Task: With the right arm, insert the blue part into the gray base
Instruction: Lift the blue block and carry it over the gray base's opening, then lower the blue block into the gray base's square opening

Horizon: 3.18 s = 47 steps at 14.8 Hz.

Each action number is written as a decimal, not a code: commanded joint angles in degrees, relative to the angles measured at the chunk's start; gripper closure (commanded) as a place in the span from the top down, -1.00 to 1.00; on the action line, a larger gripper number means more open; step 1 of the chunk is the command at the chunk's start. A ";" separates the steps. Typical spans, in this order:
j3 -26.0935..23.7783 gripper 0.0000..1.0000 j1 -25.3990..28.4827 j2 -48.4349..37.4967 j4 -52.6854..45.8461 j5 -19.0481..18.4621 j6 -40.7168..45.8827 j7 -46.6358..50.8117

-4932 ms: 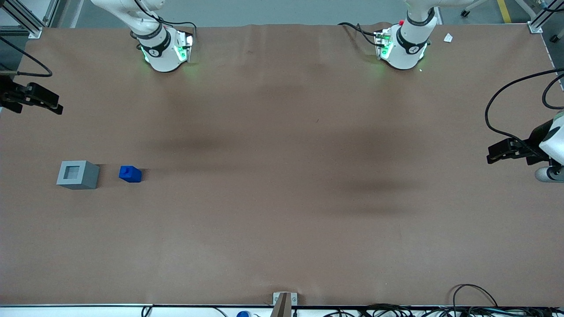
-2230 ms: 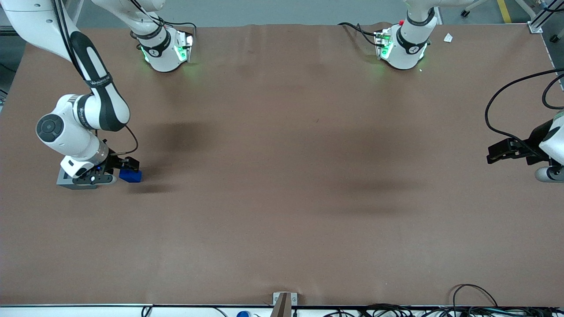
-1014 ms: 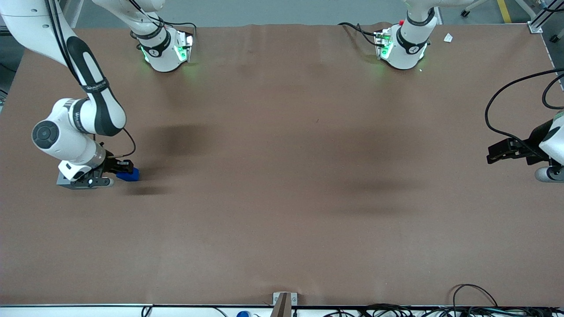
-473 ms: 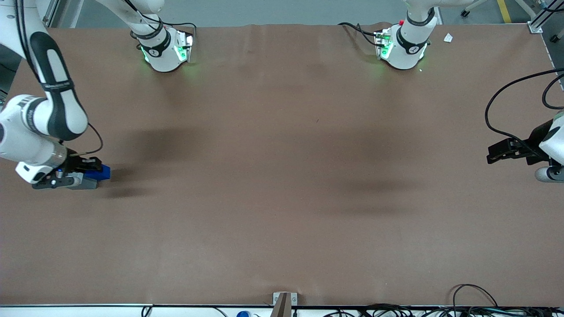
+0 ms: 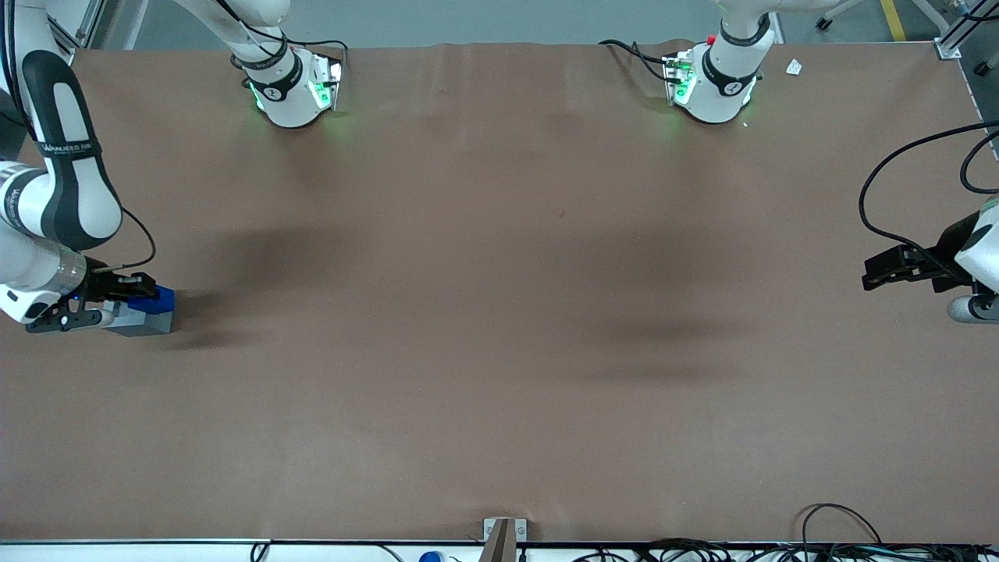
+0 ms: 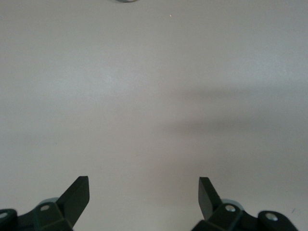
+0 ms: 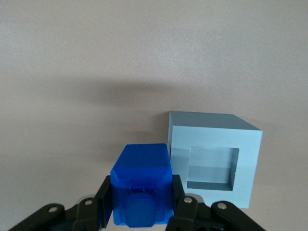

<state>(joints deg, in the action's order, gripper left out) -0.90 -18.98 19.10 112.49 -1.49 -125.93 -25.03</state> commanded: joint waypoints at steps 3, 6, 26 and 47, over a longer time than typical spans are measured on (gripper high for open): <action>-0.59 -0.99 -0.88 -0.56 -5.35 -0.27 7.09 -0.81; -0.51 -0.99 -0.97 -0.38 -6.67 -0.53 7.98 -0.89; -0.51 -0.99 -5.63 6.39 -9.93 -3.00 4.64 -1.07; -0.77 -0.31 -5.89 9.55 -13.18 -1.42 4.20 -0.28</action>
<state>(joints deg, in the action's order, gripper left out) -0.71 -24.27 27.34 100.25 -3.50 -121.54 -25.56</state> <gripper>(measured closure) 0.493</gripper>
